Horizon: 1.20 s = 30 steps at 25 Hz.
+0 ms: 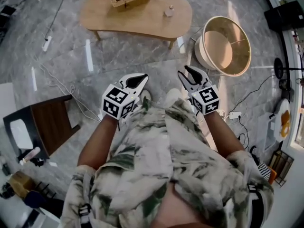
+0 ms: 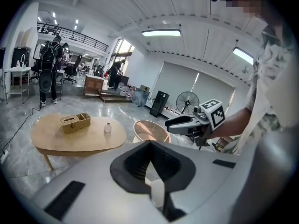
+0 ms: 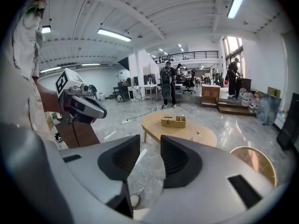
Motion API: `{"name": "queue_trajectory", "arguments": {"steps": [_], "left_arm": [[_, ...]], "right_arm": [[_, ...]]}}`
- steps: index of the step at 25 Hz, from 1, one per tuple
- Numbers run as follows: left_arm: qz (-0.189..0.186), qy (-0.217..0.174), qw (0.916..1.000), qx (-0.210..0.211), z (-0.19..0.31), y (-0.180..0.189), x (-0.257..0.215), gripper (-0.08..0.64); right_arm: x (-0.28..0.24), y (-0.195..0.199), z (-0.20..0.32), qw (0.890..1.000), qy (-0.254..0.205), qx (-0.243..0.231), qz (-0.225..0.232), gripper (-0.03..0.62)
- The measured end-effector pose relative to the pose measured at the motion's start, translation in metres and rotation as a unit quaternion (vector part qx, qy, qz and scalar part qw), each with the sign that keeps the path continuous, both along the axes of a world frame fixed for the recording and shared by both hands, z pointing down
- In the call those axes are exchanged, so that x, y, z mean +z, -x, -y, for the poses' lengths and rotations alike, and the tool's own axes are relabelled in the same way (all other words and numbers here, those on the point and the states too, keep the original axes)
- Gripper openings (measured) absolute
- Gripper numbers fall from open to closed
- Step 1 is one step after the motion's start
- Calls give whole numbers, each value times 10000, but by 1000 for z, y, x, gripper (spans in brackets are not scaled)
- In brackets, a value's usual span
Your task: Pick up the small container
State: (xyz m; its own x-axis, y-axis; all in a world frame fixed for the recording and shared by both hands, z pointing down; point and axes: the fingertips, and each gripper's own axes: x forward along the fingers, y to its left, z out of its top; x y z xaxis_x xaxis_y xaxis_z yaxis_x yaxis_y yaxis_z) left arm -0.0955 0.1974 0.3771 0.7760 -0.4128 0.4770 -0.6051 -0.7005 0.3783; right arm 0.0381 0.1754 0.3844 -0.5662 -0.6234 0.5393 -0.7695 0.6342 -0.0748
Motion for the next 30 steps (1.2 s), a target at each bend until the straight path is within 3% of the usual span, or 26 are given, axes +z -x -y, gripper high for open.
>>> {"name": "queue_trajectory", "arguments": {"steps": [6,16,30], "left_arm": [[-121,13,9998,-165,41,9,3,21],[167,147,9978,-629,141,-2,14,21],[494,648,9944,-671,299,-84,50,21]], "right_arm": [[8,5,47,9999,20,-51,-117,153],[39,-21,173,9990,27,-420,-162,155],[112,-66,344,9915,501,-1136,-389,155]]}}
